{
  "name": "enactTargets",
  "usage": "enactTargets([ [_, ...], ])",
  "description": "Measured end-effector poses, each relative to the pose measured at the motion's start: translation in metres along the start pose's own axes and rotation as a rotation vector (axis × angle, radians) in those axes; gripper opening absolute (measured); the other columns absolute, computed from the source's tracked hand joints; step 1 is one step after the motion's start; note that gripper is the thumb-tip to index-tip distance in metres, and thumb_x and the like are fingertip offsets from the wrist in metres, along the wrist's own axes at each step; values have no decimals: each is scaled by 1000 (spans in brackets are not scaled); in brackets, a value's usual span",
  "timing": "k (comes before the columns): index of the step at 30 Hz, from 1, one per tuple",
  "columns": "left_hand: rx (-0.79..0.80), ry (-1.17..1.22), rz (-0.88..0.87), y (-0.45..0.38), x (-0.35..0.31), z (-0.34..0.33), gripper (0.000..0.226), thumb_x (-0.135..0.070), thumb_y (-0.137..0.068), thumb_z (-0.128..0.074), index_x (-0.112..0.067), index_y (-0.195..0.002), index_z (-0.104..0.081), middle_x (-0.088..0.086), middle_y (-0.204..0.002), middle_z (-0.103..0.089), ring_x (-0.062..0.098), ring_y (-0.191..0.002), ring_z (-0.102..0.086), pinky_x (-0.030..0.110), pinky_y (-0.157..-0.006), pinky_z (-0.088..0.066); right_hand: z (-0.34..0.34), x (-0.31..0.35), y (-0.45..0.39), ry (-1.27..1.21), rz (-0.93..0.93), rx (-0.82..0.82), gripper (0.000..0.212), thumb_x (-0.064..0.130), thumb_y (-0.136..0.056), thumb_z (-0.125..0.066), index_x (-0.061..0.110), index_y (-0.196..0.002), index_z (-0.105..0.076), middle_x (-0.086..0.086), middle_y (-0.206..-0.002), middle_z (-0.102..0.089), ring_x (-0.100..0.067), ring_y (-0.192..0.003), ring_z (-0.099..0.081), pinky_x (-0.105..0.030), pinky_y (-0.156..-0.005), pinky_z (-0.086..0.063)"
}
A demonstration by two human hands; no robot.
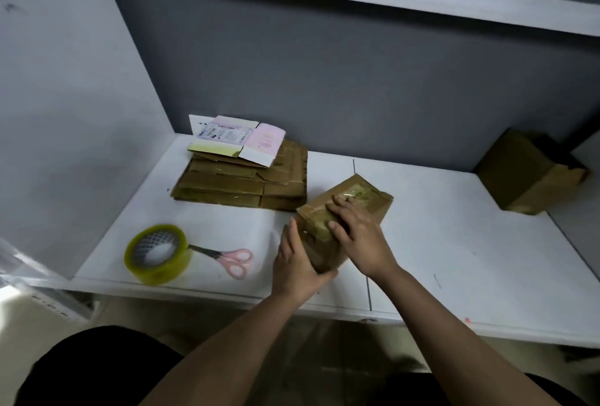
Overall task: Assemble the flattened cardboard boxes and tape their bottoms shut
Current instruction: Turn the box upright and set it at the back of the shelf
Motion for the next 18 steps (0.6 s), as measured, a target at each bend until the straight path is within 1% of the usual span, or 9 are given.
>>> enactTargets([
  [2, -50, 29, 2, -2, -5, -3, 127, -57, -61, -78, -14, -150, 1, 13, -152, -24, 31, -136, -33, 41, -106, -38, 4, 2, -1, -95, -39, 6, 41, 35, -100, -45, 23, -138, -50, 5, -150, -40, -13, -144, -24, -33, -118, -16],
  [4, -112, 49, -22, -4, -8, 0, 120, -54, -62, -79, -13, -150, -7, 14, -145, -32, 32, -130, -39, 41, -102, -41, 12, 5, -1, -204, -97, 10, 41, 36, -99, -47, 25, -138, -51, 6, -148, -42, -11, -142, -26, -30, -117, -18],
  [6, -184, 30, -102, -3, -13, 10, 116, -56, -61, -75, -17, -149, -11, 12, -136, -35, 31, -122, -45, 41, -96, -46, 20, 5, -1, -302, -120, -6, 40, 38, -97, -50, 26, -135, -53, 7, -146, -44, -9, -139, -31, -31, -116, -21],
  [8, -251, -28, -202, -1, -20, 24, 113, -62, -60, -66, -23, -149, -10, 10, -131, -35, 30, -116, -47, 41, -93, -47, 28, 7, 0, -442, -146, -17, 39, 41, -96, -52, 28, -133, -56, 11, -141, -48, -4, -133, -38, -30, -114, -27],
  [10, -331, -130, -293, 1, -30, 41, 109, -66, -59, -59, -22, -148, -13, 10, -130, -36, 29, -116, -46, 43, -95, -44, 37, 12, 5, -622, -184, -23, 35, 41, -95, -52, 31, -128, -58, 15, -133, -54, 2, -124, -46, -23, -107, -35],
  [12, -394, -241, -358, 5, -39, 59, 106, -68, -60, -56, -19, -147, -22, 9, -130, -39, 27, -117, -45, 44, -96, -40, 41, 18, 11, -736, -195, -36, 29, 38, -97, -51, 32, -124, -60, 17, -125, -61, 6, -116, -52, -15, -97, -39],
  [13, -408, -281, -380, 7, -43, 67, 104, -69, -60, -55, -19, -146, -26, 9, -130, -41, 26, -117, -45, 44, -96, -40, 41, 21, 14, -766, -195, -44, 28, 38, -97, -50, 33, -123, -60, 18, -122, -62, 6, -114, -54, -14, -95, -40],
  [15, -416, -330, -421, 13, -46, 79, 101, -70, -61, -53, -18, -145, -32, 8, -128, -44, 25, -115, -46, 44, -94, -40, 38, 25, 20, -813, -205, -42, 31, 38, -96, -52, 32, -126, -59, 16, -123, -63, 3, -114, -55, -18, -96, -42],
  [18, -405, -376, -466, 21, -46, 89, 99, -69, -63, -53, -15, -144, -36, 9, -124, -46, 25, -113, -46, 42, -91, -42, 34, 32, 29, -835, -218, 7, 42, 35, -90, -63, 31, -130, -53, 12, -121, -64, 1, -109, -60, -20, -93, -47],
])
Point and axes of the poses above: each hand's wrist, its own y-axis away from the middle knuckle, its own z-axis out of the back of the hand, x = y × z, the point moved 1 cm from there along -y, towards the middle knuckle
